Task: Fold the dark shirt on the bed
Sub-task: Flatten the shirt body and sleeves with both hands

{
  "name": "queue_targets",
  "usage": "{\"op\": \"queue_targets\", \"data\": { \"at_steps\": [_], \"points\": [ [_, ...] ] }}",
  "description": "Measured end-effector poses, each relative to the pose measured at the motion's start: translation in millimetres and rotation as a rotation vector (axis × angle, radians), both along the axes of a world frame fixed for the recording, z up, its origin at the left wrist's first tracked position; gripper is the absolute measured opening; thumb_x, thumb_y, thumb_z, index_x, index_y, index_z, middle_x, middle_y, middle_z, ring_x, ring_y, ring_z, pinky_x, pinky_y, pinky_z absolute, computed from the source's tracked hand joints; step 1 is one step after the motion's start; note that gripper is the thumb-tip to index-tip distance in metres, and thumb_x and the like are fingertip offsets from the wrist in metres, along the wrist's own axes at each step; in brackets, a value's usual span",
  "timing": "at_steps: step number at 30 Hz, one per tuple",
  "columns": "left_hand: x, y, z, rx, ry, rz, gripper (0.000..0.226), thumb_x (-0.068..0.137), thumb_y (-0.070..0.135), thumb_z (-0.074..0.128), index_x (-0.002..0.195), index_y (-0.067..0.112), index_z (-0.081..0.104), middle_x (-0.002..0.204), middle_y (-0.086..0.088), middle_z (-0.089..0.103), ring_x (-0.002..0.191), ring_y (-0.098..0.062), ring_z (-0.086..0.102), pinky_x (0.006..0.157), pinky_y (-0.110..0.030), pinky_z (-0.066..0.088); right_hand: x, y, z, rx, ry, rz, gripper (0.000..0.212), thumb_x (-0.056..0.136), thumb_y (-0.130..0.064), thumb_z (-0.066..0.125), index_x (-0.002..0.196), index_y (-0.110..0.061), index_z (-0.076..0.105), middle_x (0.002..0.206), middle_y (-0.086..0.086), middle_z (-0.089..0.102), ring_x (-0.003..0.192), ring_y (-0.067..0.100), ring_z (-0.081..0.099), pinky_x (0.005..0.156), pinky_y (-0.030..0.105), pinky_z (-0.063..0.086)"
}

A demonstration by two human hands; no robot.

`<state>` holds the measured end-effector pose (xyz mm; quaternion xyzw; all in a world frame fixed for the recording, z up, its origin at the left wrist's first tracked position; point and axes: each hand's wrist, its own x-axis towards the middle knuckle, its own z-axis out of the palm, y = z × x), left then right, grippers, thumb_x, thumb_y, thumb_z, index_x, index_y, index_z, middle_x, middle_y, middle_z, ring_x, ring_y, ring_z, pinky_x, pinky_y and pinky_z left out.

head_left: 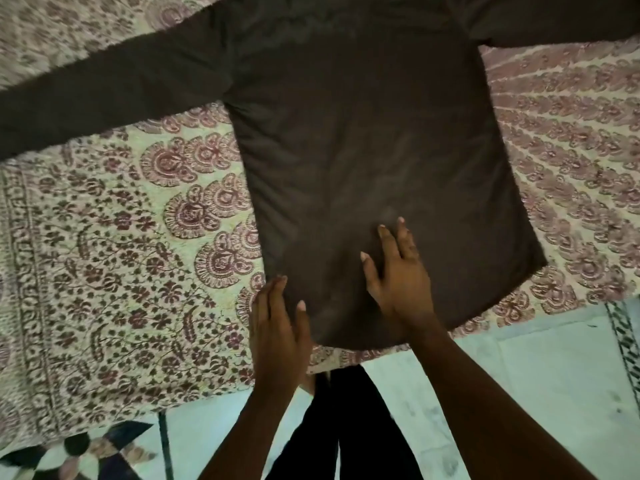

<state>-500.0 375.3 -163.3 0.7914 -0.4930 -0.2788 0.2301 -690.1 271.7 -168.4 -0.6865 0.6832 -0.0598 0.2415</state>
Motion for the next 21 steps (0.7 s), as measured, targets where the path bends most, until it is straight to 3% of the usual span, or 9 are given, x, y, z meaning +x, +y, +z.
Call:
{"op": "queue_targets", "data": {
  "at_steps": [3, 7, 11, 14, 18, 21],
  "points": [
    [44, -35, -7, -0.095, -0.050, -0.044, 0.045, 0.100, 0.019, 0.056, 0.144, 0.009, 0.051, 0.144, -0.013, 0.053, 0.133, -0.028, 0.051, 0.110, -0.040, 0.046, 53, -14, -6, -0.103, -0.077, 0.166, 0.052, 0.100, -0.035, 0.058, 0.146, -0.010, 0.055, 0.162, 0.018, 0.040, 0.142, 0.037, 0.048, 0.108, 0.045, 0.049],
    [109, -83, -11, -0.143, -0.127, 0.035, 0.048, 0.094, 0.013, 0.055, 0.141, 0.004, 0.052, 0.143, -0.017, 0.054, 0.134, -0.033, 0.052, 0.110, -0.047, 0.047, 123, -50, -8, -0.099, -0.178, 0.387, 0.045, 0.097, -0.026, 0.063, 0.137, -0.006, 0.063, 0.150, 0.017, 0.055, 0.127, 0.034, 0.063, 0.098, 0.042, 0.056],
    [169, -120, -6, -0.140, -0.166, 0.121, 0.047, 0.095, 0.019, 0.053, 0.139, 0.003, 0.051, 0.141, -0.020, 0.054, 0.132, -0.034, 0.050, 0.109, -0.051, 0.047, 184, -89, -4, -0.046, -0.291, 0.554, 0.041, 0.094, -0.018, 0.062, 0.132, -0.002, 0.064, 0.127, 0.018, 0.069, 0.108, 0.038, 0.070, 0.084, 0.048, 0.062],
    [212, -141, -6, -0.119, -0.159, 0.239, 0.049, 0.094, 0.021, 0.051, 0.139, 0.003, 0.050, 0.140, -0.020, 0.053, 0.132, -0.036, 0.050, 0.110, -0.049, 0.045, 229, -119, 2, -0.032, -0.271, 0.639, 0.042, 0.093, -0.016, 0.064, 0.133, -0.004, 0.062, 0.121, 0.017, 0.070, 0.102, 0.040, 0.071, 0.078, 0.046, 0.063],
    [275, -157, -8, -0.150, -0.160, 0.400, 0.049, 0.092, 0.017, 0.055, 0.139, 0.005, 0.048, 0.139, -0.018, 0.053, 0.132, -0.034, 0.049, 0.110, -0.047, 0.046, 290, -149, 5, -0.017, -0.237, 0.716, 0.053, 0.091, -0.020, 0.066, 0.141, -0.006, 0.058, 0.128, 0.018, 0.068, 0.109, 0.041, 0.069, 0.084, 0.045, 0.060],
    [331, -168, -10, -0.149, -0.144, 0.550, 0.050, 0.091, 0.022, 0.049, 0.138, 0.004, 0.047, 0.139, -0.019, 0.050, 0.130, -0.035, 0.048, 0.105, -0.043, 0.044, 345, -164, 3, 0.036, -0.251, 0.740, 0.061, 0.095, -0.027, 0.055, 0.152, -0.010, 0.046, 0.133, 0.019, 0.064, 0.116, 0.040, 0.064, 0.097, 0.047, 0.056]
  ]
}}
